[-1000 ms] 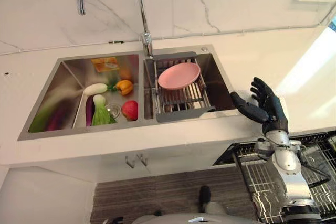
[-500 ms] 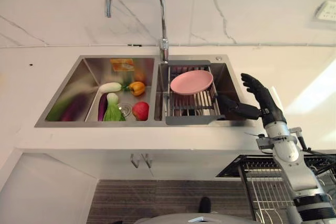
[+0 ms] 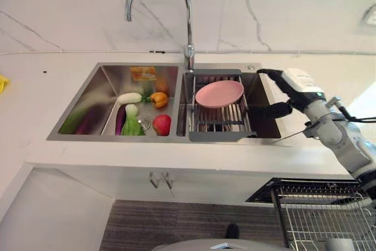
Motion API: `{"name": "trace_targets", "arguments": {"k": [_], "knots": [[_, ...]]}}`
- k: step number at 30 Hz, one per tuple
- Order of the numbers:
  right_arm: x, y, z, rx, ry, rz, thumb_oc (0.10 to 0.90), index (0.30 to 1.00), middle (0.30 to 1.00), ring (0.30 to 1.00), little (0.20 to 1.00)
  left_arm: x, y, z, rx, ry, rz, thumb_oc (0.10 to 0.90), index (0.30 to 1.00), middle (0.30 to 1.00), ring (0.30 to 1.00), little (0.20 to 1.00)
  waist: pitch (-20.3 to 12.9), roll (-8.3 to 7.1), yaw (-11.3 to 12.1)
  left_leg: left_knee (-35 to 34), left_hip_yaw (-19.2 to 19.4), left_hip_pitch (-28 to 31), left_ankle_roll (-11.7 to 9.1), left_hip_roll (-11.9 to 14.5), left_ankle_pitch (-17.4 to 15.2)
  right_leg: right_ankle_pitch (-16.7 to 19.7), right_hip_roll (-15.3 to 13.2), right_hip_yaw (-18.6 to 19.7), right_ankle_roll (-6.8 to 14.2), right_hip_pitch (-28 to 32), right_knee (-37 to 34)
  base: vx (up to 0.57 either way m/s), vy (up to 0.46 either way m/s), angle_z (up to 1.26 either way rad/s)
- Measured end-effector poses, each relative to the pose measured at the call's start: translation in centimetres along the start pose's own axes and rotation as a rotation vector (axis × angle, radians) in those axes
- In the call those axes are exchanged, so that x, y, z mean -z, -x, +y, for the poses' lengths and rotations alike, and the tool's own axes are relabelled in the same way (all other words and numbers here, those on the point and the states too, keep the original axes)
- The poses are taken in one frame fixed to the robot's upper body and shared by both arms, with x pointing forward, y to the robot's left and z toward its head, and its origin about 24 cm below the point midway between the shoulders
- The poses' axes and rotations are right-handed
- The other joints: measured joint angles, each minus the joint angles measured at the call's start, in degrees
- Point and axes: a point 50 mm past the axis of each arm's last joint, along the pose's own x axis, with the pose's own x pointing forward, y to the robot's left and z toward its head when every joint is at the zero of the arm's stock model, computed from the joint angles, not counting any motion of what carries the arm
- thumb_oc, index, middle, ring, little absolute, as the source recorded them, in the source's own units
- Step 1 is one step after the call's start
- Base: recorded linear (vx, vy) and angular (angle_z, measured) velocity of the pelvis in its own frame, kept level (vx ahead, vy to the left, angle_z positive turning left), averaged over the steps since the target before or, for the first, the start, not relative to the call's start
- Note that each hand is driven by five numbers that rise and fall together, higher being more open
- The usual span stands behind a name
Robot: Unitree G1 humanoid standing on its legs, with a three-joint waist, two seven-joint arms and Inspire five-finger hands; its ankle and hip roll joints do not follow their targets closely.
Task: Place the dishes in the dishwasher.
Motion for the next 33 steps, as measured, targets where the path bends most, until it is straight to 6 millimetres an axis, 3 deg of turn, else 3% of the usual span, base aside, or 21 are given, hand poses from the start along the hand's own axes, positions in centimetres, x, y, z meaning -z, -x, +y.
{"name": "trace_targets", "arguments": {"k": [13, 33], "knots": [[-1.6, -1.4, 3.6, -0.123, 0.038, -0.039, 0.8, 0.9, 0.9, 0.9, 0.9, -0.4, 0.0, -0.3, 0.005, -0.028, -0.016, 0.8, 0.9, 0.9, 0.9, 0.9, 0.5, 1.14, 1.8, -0.2, -0.3, -0.2, 0.0, 0.0, 0.0, 0.0, 0.0, -0.3, 0.0, -0.1, 0.0, 0.0, 0.0, 0.0], [-0.4, -3.4, 4.6, -0.068, 0.303, 0.065, 0.8, 0.9, 0.9, 0.9, 0.9, -1.8, -0.1, -0.2, -0.031, -0.101, -0.075, 0.8, 0.9, 0.9, 0.9, 0.9, 1.3, 0.33, 3.1, -0.4, -1.8, -2.0, -0.5, 0.1, 0.3, -0.2, -0.1, -1.6, 0.0, -1.2, 0.0, 0.0, -0.006, 0.03]]}}
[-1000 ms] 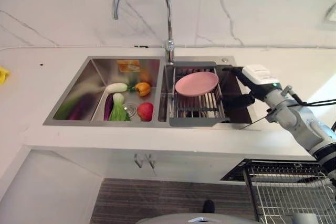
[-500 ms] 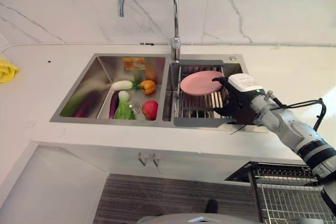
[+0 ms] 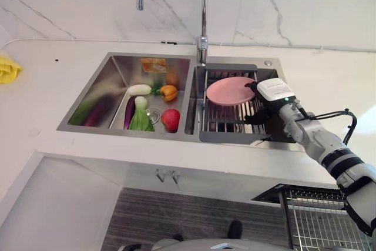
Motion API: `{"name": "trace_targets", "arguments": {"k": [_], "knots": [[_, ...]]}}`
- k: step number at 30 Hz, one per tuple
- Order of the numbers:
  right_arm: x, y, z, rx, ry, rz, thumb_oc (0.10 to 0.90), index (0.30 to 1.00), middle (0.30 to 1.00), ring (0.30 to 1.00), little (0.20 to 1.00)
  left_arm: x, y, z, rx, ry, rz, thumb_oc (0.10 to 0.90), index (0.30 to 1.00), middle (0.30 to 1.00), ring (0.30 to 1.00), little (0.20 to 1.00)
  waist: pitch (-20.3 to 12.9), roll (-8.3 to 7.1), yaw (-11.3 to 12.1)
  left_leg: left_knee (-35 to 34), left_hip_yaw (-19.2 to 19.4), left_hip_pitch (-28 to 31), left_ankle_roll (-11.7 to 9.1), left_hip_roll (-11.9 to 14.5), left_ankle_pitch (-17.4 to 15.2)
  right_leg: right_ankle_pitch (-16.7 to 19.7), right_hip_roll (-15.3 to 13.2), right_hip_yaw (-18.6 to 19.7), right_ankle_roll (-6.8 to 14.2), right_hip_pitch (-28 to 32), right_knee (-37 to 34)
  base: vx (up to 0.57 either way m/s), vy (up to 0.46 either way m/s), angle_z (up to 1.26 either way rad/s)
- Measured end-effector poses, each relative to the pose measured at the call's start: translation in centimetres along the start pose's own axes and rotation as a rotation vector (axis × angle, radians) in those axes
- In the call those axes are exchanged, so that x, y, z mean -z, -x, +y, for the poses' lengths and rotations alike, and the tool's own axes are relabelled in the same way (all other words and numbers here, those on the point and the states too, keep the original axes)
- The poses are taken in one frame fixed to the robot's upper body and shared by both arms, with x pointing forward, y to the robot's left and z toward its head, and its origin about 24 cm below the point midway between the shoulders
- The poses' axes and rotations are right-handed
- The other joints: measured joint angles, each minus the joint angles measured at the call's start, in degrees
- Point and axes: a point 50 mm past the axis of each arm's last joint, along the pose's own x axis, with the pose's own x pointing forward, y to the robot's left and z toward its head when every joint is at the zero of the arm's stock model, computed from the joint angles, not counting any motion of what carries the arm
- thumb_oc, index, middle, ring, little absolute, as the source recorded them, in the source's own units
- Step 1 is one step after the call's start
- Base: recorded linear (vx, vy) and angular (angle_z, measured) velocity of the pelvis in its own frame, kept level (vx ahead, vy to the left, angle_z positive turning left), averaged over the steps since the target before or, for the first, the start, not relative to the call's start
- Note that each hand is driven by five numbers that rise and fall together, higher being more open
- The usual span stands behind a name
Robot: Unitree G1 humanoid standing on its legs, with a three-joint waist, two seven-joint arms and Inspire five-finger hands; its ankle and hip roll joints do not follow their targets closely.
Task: Place the dishes in the dishwasher.
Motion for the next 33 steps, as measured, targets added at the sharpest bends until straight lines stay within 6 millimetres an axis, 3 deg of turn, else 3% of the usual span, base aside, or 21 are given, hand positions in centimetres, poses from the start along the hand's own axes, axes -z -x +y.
{"name": "trace_targets", "arguments": {"k": [4, 5, 6, 7, 22, 27, 33], "knots": [[-0.2, -0.3, -0.1, 0.018, 0.016, 0.013, 0.8, 0.9, 0.9, 0.9, 0.9, -0.4, 0.0, 0.1, -0.003, -0.033, -0.018, 0.8, 0.9, 0.9, 0.9, 0.9, 0.1, -0.12, 0.2, 0.0, -0.1, -0.9, -0.2, 0.1, 0.2, 0.0, 0.1, -0.2, 0.0, -0.7, 0.0, 0.0, -0.005, 0.02], [-0.1, -0.3, -0.1, 0.021, 0.027, 0.015, 0.587, 0.58, 0.58, 0.58, 0.58, -0.5, 0.0, 0.1, -0.003, -0.039, -0.023, 0.8, 0.9, 0.9, 0.9, 0.9, 0.1, -0.12, 0.2, 0.1, -0.2, -1.0, -0.2, 0.1, 0.2, 0.0, 0.1, -0.3, 0.0, -0.8, 0.0, 0.0, -0.01, 0.06], [-0.2, -0.4, -0.1, 0.024, 0.042, 0.012, 0.435, 0.352, 0.352, 0.352, 0.352, -0.5, 0.0, 0.1, -0.004, -0.039, -0.025, 0.8, 0.9, 0.9, 0.9, 0.9, 0.1, -0.09, 0.3, 0.1, -0.2, -1.1, -0.3, 0.2, 0.2, 0.0, 0.1, -0.4, -0.1, -0.8, 0.0, 0.0, -0.011, 0.05], [-0.2, -0.4, -0.2, 0.034, 0.043, 0.016, 0.4, 0.3, 0.3, 0.3, 0.3, -0.6, 0.0, 0.1, -0.006, -0.041, -0.026, 0.8, 0.9, 0.9, 0.9, 0.9, 0.1, -0.07, 0.3, 0.1, -0.3, -1.1, -0.3, 0.2, 0.3, -0.1, 0.1, -0.5, -0.1, -0.8, 0.0, 0.0, -0.003, 0.06], [-0.4, -0.8, -2.3, 0.17, 0.209, -0.019, 0.4, 0.3, 0.3, 0.3, 0.3, -1.3, -0.1, 0.0, -0.006, -0.103, -0.059, 0.8, 0.9, 0.9, 0.9, 0.9, 0.1, 0.3, 0.7, 0.1, -1.9, -1.7, -0.6, 0.4, 0.5, -0.3, 0.1, -1.9, -0.2, -0.6, 0.0, 0.01, -0.003, 0.05], [-1.1, -0.6, -3.7, 0.228, 0.21, -0.073, 0.4, 0.3, 0.3, 0.3, 0.3, -1.4, -0.1, -0.1, -0.005, -0.133, -0.068, 0.8, 0.9, 0.9, 0.9, 0.9, 0.1, 0.78, 0.0, 0.1, -1.7, -1.2, -0.6, 0.4, 0.6, -0.3, 0.1, -1.7, -0.2, -0.5, 0.0, 0.0, 0.0, 0.0], [-3.2, 0.4, -6.0, 0.332, 0.186, -0.198, 0.4, 0.3, 0.3, 0.3, 0.3, -1.5, -0.1, -0.1, -0.007, -0.121, -0.067, 0.8, 0.9, 0.9, 0.9, 0.9, 0.2, 1.17, -0.3, -0.2, -1.5, 0.1, -0.6, 0.4, 0.6, -0.3, 0.2, -1.6, -0.2, 0.4, 0.0, 0.0, 0.003, -0.01]]}}
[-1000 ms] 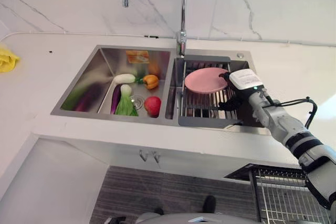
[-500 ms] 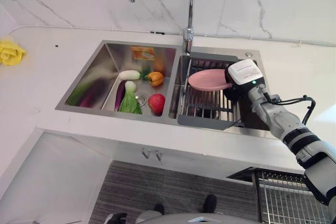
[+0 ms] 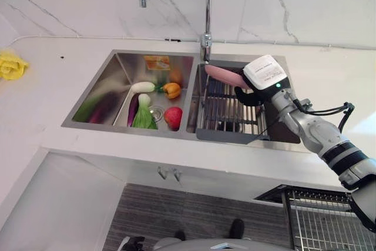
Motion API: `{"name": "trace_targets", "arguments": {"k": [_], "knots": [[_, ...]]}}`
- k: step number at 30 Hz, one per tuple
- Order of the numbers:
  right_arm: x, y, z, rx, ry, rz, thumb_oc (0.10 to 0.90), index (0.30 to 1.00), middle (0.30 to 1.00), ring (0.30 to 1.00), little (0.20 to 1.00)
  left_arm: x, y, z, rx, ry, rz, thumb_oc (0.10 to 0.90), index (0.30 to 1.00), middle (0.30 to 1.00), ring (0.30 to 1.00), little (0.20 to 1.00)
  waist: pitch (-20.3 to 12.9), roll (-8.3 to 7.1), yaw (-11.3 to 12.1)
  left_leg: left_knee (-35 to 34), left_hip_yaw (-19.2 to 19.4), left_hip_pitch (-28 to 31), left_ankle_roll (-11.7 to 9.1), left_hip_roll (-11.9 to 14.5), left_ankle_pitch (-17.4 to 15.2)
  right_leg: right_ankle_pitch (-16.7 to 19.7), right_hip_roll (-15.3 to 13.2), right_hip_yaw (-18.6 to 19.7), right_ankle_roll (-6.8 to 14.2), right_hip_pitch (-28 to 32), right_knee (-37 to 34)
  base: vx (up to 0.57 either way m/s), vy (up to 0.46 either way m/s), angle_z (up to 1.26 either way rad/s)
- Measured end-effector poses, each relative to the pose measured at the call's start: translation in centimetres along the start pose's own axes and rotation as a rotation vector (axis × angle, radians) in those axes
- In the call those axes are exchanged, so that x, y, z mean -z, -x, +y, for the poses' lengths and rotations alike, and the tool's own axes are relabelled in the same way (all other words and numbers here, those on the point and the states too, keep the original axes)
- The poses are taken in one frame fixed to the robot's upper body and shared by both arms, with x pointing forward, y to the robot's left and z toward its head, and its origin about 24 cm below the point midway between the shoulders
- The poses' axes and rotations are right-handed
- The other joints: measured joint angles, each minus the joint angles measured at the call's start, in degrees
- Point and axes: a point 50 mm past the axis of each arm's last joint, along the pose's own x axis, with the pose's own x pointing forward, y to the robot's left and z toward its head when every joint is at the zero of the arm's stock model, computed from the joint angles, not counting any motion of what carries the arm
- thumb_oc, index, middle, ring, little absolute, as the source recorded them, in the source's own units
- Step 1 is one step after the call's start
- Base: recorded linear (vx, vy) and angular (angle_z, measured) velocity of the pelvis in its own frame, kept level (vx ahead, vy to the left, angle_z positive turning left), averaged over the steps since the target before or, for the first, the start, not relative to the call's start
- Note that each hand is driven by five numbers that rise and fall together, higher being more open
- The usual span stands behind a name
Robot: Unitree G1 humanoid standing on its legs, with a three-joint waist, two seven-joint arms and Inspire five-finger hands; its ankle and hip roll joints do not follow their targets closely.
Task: Place the dishes in the dishwasher.
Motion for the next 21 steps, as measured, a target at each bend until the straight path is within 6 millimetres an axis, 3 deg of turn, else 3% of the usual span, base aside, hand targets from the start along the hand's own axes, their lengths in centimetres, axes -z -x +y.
{"name": "trace_targets", "arguments": {"k": [3, 8, 10, 13, 15, 17, 21], "knots": [[0.0, 1.1, -2.6, 0.134, -0.05, -0.005, 0.4, 0.3, 0.3, 0.3, 0.3, 0.1, 0.0, 0.0, -0.005, 0.001, 0.003, 0.8, 0.9, 0.9, 0.9, 0.9, 0.0, -0.11, -0.1, -0.4, 1.0, 0.8, 0.1, -0.2, 0.0, 0.1, 0.0, 1.0, 0.1, 0.2, 0.1, -0.02, 0.025, -0.13], [2.5, 3.3, -2.8, 0.133, -0.02, 0.077, 0.4, 0.3, 0.3, 0.3, 0.3, 0.1, 0.0, 0.1, -0.013, -0.016, -0.001, 0.8, 0.9, 0.9, 0.9, 0.9, 0.0, -0.46, -1.1, -0.4, 1.7, 1.2, 0.2, -0.4, 0.0, 0.2, -0.1, 1.8, 0.2, 0.1, 0.2, -0.03, 0.045, -0.1], [3.9, 4.3, -2.9, 0.13, 0.003, 0.14, 0.4, 0.3, 0.3, 0.3, 0.3, 0.2, 0.1, 0.0, -0.016, -0.04, 0.007, 0.8, 0.9, 0.9, 0.9, 0.9, 0.2, -0.75, -2.6, -0.4, 2.9, 1.7, 0.3, -0.5, -0.1, 0.5, 0.0, 2.9, 0.2, 0.0, 0.2, -0.04, 0.038, -0.24], [5.4, 4.8, -3.9, 0.177, 0.03, 0.215, 0.4, 0.3, 0.3, 0.3, 0.3, 0.2, 0.0, 0.1, -0.019, -0.076, 0.009, 0.8, 0.9, 0.9, 0.9, 0.9, 0.3, -0.93, -4.8, -0.5, 3.9, 1.8, 0.5, -0.5, -0.2, 0.6, 0.1, 3.9, 0.3, -0.1, 0.1, -0.03, 0.041, -0.16], [5.4, 4.8, -3.9, 0.177, 0.03, 0.215, 0.4, 0.3, 0.3, 0.3, 0.3, 0.2, 0.0, 0.1, -0.019, -0.076, 0.009, 0.8, 0.9, 0.9, 0.9, 0.9, 0.3, -0.93, -4.8, -0.5, 3.9, 1.8, 0.5, -0.5, -0.2, 0.6, 0.1, 3.9, 0.3, -0.1, 0.1, -0.03, 0.034, -0.1], [6.5, 7.6, -6.2, 0.276, 0.051, 0.272, 0.4, 0.3, 0.3, 0.3, 0.3, -0.1, 0.0, 0.2, -0.025, -0.078, 0.007, 0.8, 0.9, 0.9, 0.9, 0.9, 0.3, -1.15, -6.1, -0.5, 5.0, 2.6, 0.6, -0.8, -0.3, 1.2, 0.1, 5.1, 0.2, -0.2, 0.2, -0.07, 0.071, -0.24], [7.2, 9.9, -7.2, 0.334, 0.068, 0.322, 0.4, 0.3, 0.3, 0.3, 0.3, -0.2, 0.0, 0.4, -0.026, -0.114, -0.001, 0.8, 0.9, 0.9, 0.9, 0.9, 0.2, -1.67, -6.9, -0.8, 6.5, 2.9, 1.5, -1.4, -0.7, 1.3, -0.2, 6.8, 0.7, -0.4, 0.1, -0.06, 0.05, -0.21]]}}
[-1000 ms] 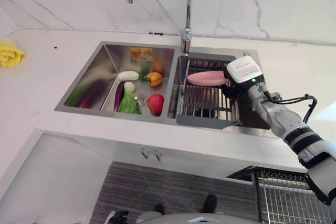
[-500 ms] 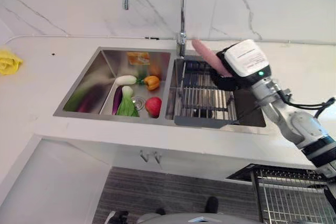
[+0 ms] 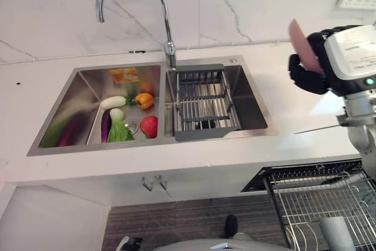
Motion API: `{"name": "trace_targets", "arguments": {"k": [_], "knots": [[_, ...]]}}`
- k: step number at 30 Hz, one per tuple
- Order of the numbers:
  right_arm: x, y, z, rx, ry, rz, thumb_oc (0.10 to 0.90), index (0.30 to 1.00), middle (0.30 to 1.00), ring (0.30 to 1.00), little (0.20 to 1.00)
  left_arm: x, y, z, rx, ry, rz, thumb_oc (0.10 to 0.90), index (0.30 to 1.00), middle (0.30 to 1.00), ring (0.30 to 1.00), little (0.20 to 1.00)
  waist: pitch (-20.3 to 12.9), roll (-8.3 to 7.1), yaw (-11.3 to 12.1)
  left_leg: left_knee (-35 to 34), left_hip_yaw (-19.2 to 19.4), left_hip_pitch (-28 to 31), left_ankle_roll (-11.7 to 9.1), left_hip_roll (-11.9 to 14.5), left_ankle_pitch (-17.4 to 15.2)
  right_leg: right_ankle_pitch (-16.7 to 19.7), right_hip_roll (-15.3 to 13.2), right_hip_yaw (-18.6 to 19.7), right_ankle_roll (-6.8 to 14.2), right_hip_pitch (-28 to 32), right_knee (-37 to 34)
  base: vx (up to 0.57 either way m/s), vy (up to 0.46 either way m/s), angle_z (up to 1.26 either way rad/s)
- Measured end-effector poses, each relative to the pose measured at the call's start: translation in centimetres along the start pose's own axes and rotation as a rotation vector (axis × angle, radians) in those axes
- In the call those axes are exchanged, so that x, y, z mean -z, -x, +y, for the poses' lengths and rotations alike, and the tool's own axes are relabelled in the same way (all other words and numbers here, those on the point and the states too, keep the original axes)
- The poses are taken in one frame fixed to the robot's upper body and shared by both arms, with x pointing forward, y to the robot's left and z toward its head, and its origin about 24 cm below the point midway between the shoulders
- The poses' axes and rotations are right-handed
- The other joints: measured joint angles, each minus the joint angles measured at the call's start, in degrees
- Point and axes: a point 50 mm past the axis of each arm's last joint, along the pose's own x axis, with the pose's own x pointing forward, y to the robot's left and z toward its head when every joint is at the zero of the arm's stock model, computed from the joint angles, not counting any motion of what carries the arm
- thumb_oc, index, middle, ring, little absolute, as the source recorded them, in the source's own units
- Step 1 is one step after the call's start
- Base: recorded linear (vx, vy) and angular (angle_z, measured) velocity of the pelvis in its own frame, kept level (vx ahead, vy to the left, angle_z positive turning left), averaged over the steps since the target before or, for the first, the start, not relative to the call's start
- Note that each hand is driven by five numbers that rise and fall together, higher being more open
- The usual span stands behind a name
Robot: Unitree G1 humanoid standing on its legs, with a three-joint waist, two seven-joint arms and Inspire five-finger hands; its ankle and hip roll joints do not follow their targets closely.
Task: Place the dishes in the dishwasher.
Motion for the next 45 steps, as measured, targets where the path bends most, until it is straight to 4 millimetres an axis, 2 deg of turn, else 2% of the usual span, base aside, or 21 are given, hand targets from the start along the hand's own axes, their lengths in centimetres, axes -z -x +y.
{"name": "trace_targets", "arguments": {"k": [3, 5, 7, 14, 16, 23, 28, 30, 31, 32, 33, 34, 35, 36, 37, 38, 39, 41, 42, 43, 45], "knots": [[0.3, 0.1, -0.1, 0.006, 0.007, 0.011, 0.4, 0.3, 0.3, 0.3, 0.3, 0.3, 0.1, -0.1, 0.004, -0.004, 0.01, 0.8, 0.9, 0.9, 0.9, 0.9, -0.2, -0.22, -1.2, 0.0, 1.4, -0.1, 0.3, -0.5, 0.0, 0.2, -0.2, 1.4, 0.3, -0.9, 0.0, -0.03, 0.028, -0.24], [0.7, 1.2, 0.0, -0.022, 0.02, 0.024, 0.4, 0.3, 0.3, 0.3, 0.3, 0.2, 0.0, 0.0, 0.005, -0.02, 0.004, 0.8, 0.9, 0.9, 0.9, 0.9, -0.4, -0.3, -2.1, 0.2, 1.4, 0.1, 0.3, -0.6, 0.0, 0.4, -0.2, 1.6, 0.4, -0.8, 0.0, -0.05, 0.048, -0.07], [0.9, 2.3, 0.0, -0.052, 0.027, 0.03, 0.4, 0.3, 0.3, 0.3, 0.3, 0.4, 0.1, -0.1, 0.009, -0.019, 0.008, 0.8, 0.9, 0.9, 0.9, 0.9, -0.5, -0.08, -2.1, 0.3, 1.5, 0.1, 0.3, -0.6, 0.0, 0.5, -0.2, 1.8, 0.4, -0.8, 0.0, -0.05, 0.038, -0.02], [1.2, 2.8, 0.5, -0.081, 0.034, 0.043, 0.4, 0.3, 0.3, 0.3, 0.3, 0.1, 0.0, -0.2, 0.023, -0.045, -0.003, 0.8, 0.9, 0.9, 0.9, 0.9, -0.6, -0.05, -2.5, 0.3, 3.7, 0.7, 0.4, -1.6, 0.1, 1.8, -0.5, 4.2, 0.4, -1.7, 0.1, -0.05, 0.043, -0.18], [1.7, 3.0, 0.8, -0.1, 0.043, 0.06, 0.4, 0.3, 0.3, 0.3, 0.3, 0.0, 0.0, -0.2, 0.023, -0.045, -0.006, 0.8, 0.9, 0.9, 0.9, 0.9, -0.3, -0.45, -2.6, 0.1, 4.6, 0.7, 0.9, -2.1, 0.0, 1.8, -0.8, 5.1, 0.9, -1.8, 0.0, -0.04, 0.032, -0.17], [2.7, 4.0, 1.5, -0.152, 0.074, 0.111, 0.4, 0.3, 0.3, 0.3, 0.3, -0.1, 0.0, -0.1, 0.029, -0.046, -0.007, 0.8, 0.9, 0.9, 0.9, 0.9, -0.1, -0.72, -3.0, 0.0, 4.3, 0.8, 1.8, -2.6, 0.1, 1.7, -1.5, 4.9, 1.0, -1.6, -0.1, -0.01, 0.016, 0.01], [3.3, 6.3, 1.6, -0.254, 0.102, 0.124, 0.4, 0.3, 0.3, 0.3, 0.3, 0.1, 0.0, -0.2, 0.034, -0.041, -0.003, 0.8, 0.9, 0.9, 0.9, 0.9, -0.1, -0.85, -3.4, 0.1, 4.5, 0.9, 1.7, -3.0, 0.1, 2.2, -1.6, 5.0, 1.5, -1.7, 0.1, -0.08, 0.048, 0.01], [3.5, 7.1, 1.5, -0.288, 0.11, 0.127, 0.4, 0.3, 0.3, 0.3, 0.3, 0.0, 0.0, -0.1, 0.034, -0.041, -0.006, 0.8, 0.9, 0.9, 0.9, 0.9, 0.2, -1.32, -3.8, 0.3, 5.5, 0.6, 1.7, -3.8, 0.2, 3.6, -1.6, 6.0, 1.5, -3.0, 0.5, -0.21, 0.02, -0.33], [3.4, 7.1, 1.5, -0.293, 0.107, 0.122, 0.4, 0.3, 0.3, 0.3, 0.3, 0.0, 0.0, 0.1, 0.031, -0.04, -0.006, 0.8, 0.9, 0.9, 0.9, 0.9, 0.4, -1.71, -3.6, 0.3, 7.5, -0.1, 1.9, -4.3, 0.3, 5.0, -1.6, 6.8, 2.3, -5.2, 1.0, -0.13, 0.001, -0.42], [3.4, 7.1, 1.5, -0.293, 0.107, 0.122, 0.4, 0.3, 0.3, 0.3, 0.3, 0.0, 0.0, 0.1, 0.031, -0.04, -0.006, 0.8, 0.9, 0.9, 0.9, 0.9, 0.4, -1.71, -3.6, 0.3, 7.5, -0.1, 1.9, -4.3, 0.3, 5.0, -1.6, 6.8, 2.3, -5.2, 1.0, -0.12, -0.001, -0.82], [3.4, 6.8, 1.5, -0.285, 0.103, 0.118, 0.4, 0.3, 0.3, 0.3, 0.3, -0.1, -0.1, 0.5, 0.022, -0.042, -0.009, 0.8, 0.9, 0.9, 0.9, 0.9, 1.2, -2.76, -3.5, 0.4, 10.7, -1.1, 2.1, -4.6, 0.4, 7.6, -1.4, 7.4, 4.9, -7.4, 0.2, -0.09, -0.002, -1.2], [3.1, 6.2, 1.6, -0.273, 0.093, 0.114, 0.4, 0.3, 0.3, 0.3, 0.3, 0.0, -0.2, 1.3, 0.003, -0.05, -0.005, 0.8, 0.9, 0.9, 0.9, 0.9, 2.8, -4.3, -3.7, 1.0, 14.4, -1.8, 2.6, -5.0, 0.5, 9.4, -1.8, 6.6, 6.9, -9.7, -0.2, -0.14, 0.004, -1.35], [3.0, 6.4, 2.1, -0.292, 0.086, 0.114, 0.4, 0.3, 0.3, 0.3, 0.3, 0.2, -0.3, 2.2, -0.017, -0.061, 0.003, 0.8, 0.9, 0.9, 0.9, 0.9, 3.9, -5.8, -4.9, 1.1, 15.5, -1.8, 3.7, -5.0, 0.4, 5.2, -3.1, 0.8, 9.2, -9.4, 0.2, -0.14, 0.017, -1.04], [3.1, 6.7, 2.4, -0.316, 0.086, 0.119, 0.4, 0.3, 0.3, 0.3, 0.3, 0.4, -0.3, 2.6, -0.027, -0.062, 0.007, 0.8, 0.9, 0.9, 0.9, 0.9, 4.2, -5.55, -5.4, 0.9, 16.8, -2.4, 4.3, -4.1, 0.5, 3.7, -3.8, -4.1, 8.1, -10.3, 1.7, -0.16, 0.025, -0.65], [3.2, 6.8, 2.5, -0.326, 0.09, 0.125, 0.4, 0.3, 0.3, 0.3, 0.3, 0.2, -0.4, 2.8, -0.033, -0.061, -0.001, 0.8, 0.9, 0.9, 0.9, 0.9, 4.5, -5.15, -5.1, 0.5, 18.5, -2.4, 4.9, -3.0, 0.6, 3.1, -4.4, -6.7, 8.4, -10.9, 4.2, -0.09, 0.034, -0.96], [3.1, 6.7, 2.5, -0.326, 0.092, 0.124, 0.4, 0.3, 0.3, 0.3, 0.3, 0.0, -0.4, 3.0, -0.038, -0.064, -0.007, 0.8, 0.9, 0.9, 0.9, 0.9, 5.1, -4.14, -4.3, 0.4, 20.9, -2.0, 5.1, -1.2, 0.9, 2.3, -6.1, -9.6, 9.3, -11.1, 8.1, -0.1, 0.011, -1.07], [3.0, 6.5, 2.4, -0.323, 0.09, 0.116, 0.4, 0.3, 0.3, 0.3, 0.3, -0.1, -0.4, 3.2, -0.042, -0.067, -0.014, 0.8, 0.9, 0.9, 0.9, 0.9, 5.3, -3.86, -3.9, 0.5, 22.3, -1.9, 4.9, -0.1, 1.0, 1.0, -8.5, -10.9, 10.5, -9.9, 10.3, -0.09, -0.004, -0.96], [2.4, 6.2, 2.6, -0.318, 0.078, 0.09, 0.4, 0.3, 0.3, 0.3, 0.3, -0.5, -0.5, 3.7, -0.053, -0.074, -0.024, 0.8, 0.9, 0.9, 0.9, 0.9, 5.5, -3.38, -3.2, 0.5, 23.9, -1.5, 3.9, 1.7, 1.7, -2.6, -11.4, -12.4, 10.3, -5.5, 13.4, -0.13, -0.028, -0.64], [1.7, 5.6, 2.7, -0.31, 0.067, 0.058, 0.4, 0.3, 0.3, 0.3, 0.3, -0.6, -0.5, 4.0, -0.062, -0.079, -0.032, 0.8, 0.9, 0.9, 0.9, 0.9, 5.4, -3.64, -2.3, 0.5, 24.5, -1.3, 3.3, 2.3, 2.0, -4.3, -12.7, -13.3, 9.7, -4.0, 15.7, -0.08, -0.058, -0.66], [1.1, 5.2, 2.7, -0.302, 0.062, 0.021, 0.4, 0.3, 0.3, 0.3, 0.3, -0.8, -0.6, 4.5, -0.074, -0.081, -0.037, 0.8, 0.9, 0.9, 0.9, 0.9, 5.0, -4.45, -1.7, 0.5, 24.4, -1.3, 2.5, 2.7, 2.5, -3.7, -12.7, -13.5, 8.4, -1.6, 15.5, -0.04, -0.102, -0.63], [-0.2, 4.5, 2.5, -0.293, 0.05, -0.062, 0.4, 0.3, 0.3, 0.3, 0.3, -1.5, -0.6, 4.8, -0.079, -0.078, -0.055, 0.8, 0.9, 0.9, 0.9, 0.9, 4.9, -5.15, 0.0, 1.8, 24.3, -1.4, 0.9, 3.3, 3.5, -6.7, -9.6, -13.1, 4.8, 2.7, 6.9, -0.02, -0.111, -0.54]]}}
